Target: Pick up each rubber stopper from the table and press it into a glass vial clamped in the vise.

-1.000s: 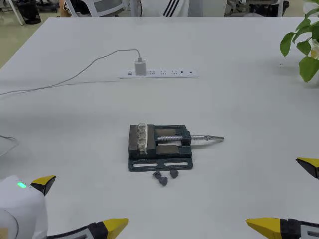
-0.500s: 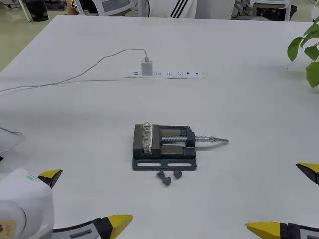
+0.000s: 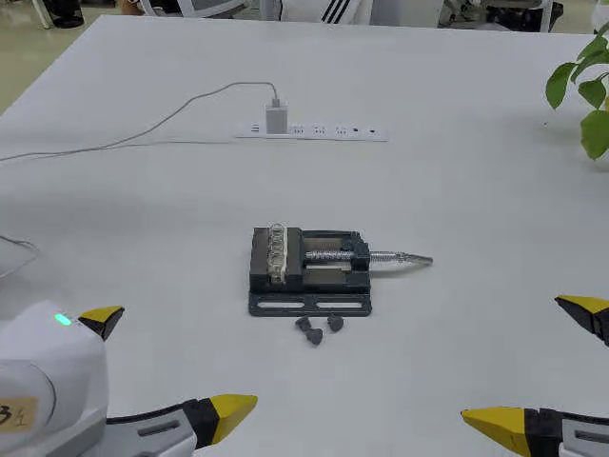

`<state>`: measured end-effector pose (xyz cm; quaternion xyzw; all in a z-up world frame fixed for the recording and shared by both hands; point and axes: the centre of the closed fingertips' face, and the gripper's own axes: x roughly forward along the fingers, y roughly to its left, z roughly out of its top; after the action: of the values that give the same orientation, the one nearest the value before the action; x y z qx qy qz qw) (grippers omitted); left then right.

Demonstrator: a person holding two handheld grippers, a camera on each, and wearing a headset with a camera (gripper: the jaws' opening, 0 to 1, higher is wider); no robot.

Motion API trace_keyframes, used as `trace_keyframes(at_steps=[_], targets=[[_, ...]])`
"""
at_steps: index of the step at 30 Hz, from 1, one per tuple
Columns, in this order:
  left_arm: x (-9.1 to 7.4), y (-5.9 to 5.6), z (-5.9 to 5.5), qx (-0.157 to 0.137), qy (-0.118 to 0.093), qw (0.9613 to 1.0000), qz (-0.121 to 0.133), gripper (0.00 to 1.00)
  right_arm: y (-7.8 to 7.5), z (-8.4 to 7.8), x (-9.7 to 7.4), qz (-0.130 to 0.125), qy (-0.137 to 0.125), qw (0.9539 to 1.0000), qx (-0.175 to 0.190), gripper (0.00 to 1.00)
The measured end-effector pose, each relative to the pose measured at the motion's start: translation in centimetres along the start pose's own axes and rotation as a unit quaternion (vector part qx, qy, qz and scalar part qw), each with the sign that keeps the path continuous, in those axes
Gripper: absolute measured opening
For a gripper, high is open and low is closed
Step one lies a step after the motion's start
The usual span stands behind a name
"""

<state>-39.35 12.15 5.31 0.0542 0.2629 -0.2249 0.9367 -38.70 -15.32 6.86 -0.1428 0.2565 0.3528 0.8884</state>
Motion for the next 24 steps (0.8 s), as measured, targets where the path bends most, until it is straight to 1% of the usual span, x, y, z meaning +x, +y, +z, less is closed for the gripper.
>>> trace_keyframes(at_steps=[10,16,21,24], targets=[[0.3,0.0,0.0,0.003,0.002,1.0000,-0.003,0.99,0.3,0.5,1.1,0.009,0.001,0.9999,-0.007,0.98],[0.5,0.0,0.0,0.008,0.004,0.9999,-0.009,0.99,0.2,0.6,1.9,0.015,0.004,0.9998,-0.013,0.97],[0.8,-0.1,0.2,0.009,0.003,0.9999,-0.013,0.99,0.2,0.8,2.7,0.015,0.003,0.9998,-0.011,0.96],[1.1,-0.1,0.2,0.013,0.005,0.9998,-0.017,0.99,0.3,1.4,3.4,0.012,-0.001,0.9999,-0.010,0.95]])
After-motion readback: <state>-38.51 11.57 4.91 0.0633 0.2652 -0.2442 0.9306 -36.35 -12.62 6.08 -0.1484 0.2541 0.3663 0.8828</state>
